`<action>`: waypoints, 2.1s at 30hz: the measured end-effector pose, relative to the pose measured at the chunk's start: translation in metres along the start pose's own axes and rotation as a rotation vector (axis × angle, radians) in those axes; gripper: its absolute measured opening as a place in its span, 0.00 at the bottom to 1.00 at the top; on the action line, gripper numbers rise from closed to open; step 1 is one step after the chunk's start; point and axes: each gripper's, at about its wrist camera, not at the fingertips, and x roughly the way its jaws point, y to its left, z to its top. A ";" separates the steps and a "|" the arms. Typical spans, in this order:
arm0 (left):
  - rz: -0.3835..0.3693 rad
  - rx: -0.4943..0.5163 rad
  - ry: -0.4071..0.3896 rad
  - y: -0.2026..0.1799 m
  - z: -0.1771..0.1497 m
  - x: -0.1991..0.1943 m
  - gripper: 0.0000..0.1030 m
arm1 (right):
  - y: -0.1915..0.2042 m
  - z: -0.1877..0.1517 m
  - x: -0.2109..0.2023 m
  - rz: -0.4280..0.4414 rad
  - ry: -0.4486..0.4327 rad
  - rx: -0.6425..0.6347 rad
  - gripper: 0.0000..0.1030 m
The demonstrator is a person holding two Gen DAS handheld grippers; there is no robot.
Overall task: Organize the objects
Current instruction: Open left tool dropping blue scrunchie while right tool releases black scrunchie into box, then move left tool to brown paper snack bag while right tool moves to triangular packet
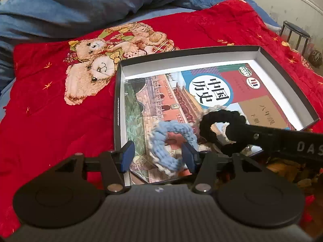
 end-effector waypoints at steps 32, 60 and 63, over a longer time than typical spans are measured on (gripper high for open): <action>-0.230 0.033 -0.231 -0.003 -0.027 -0.086 0.74 | 0.011 -0.034 -0.119 -0.101 -0.173 0.087 0.58; -0.116 0.366 -0.105 -0.080 -0.064 -0.021 0.47 | -0.037 -0.072 -0.100 -0.402 -0.074 0.314 0.50; -0.115 0.356 -0.108 -0.080 -0.064 -0.020 0.46 | -0.038 -0.071 -0.099 -0.404 -0.073 0.323 0.49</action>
